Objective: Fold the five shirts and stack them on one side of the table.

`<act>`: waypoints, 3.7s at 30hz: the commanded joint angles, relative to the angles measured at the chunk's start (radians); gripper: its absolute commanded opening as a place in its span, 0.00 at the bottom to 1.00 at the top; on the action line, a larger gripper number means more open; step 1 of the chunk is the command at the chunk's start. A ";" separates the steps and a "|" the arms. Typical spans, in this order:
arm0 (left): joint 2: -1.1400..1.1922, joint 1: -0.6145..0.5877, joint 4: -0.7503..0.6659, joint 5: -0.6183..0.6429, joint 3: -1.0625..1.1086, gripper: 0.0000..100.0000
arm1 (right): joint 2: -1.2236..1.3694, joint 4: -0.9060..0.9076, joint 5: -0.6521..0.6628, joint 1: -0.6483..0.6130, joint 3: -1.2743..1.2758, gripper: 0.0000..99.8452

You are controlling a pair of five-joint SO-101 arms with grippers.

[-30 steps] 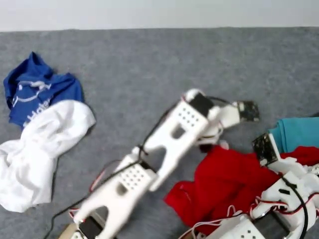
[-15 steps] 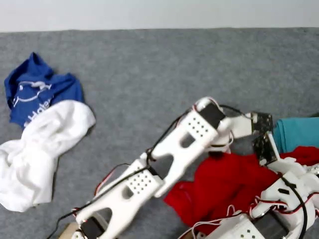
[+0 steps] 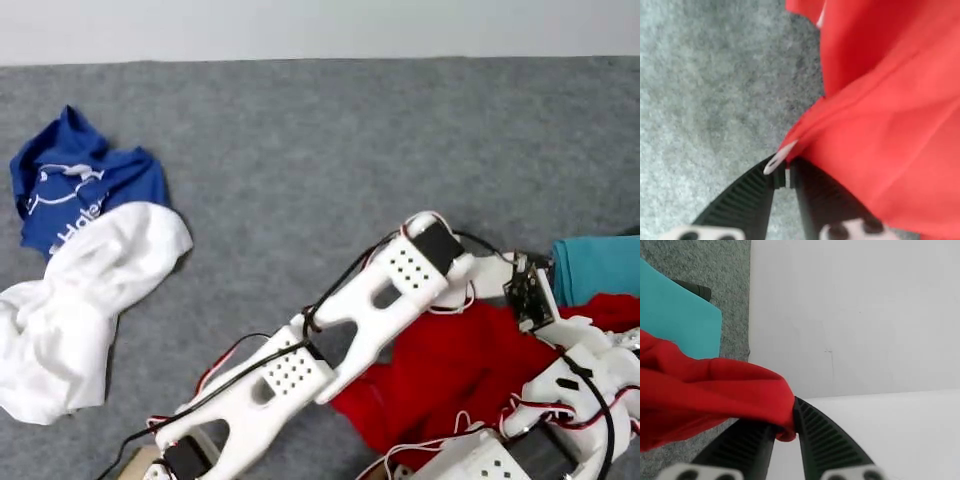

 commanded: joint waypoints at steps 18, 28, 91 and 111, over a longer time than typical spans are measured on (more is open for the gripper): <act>-0.508 -0.276 0.025 0.227 -0.134 0.00 | -0.001 -0.101 -0.069 -0.013 -0.049 0.01; -0.845 -0.486 0.025 0.261 -0.130 0.00 | 0.022 0.117 -0.219 -0.160 -0.192 0.01; -0.018 -0.292 0.026 0.319 0.056 0.19 | 0.456 0.854 -0.516 -0.507 -0.459 0.01; -0.362 -0.253 0.012 0.373 0.429 0.18 | 0.456 0.854 -0.514 -0.507 -0.462 0.01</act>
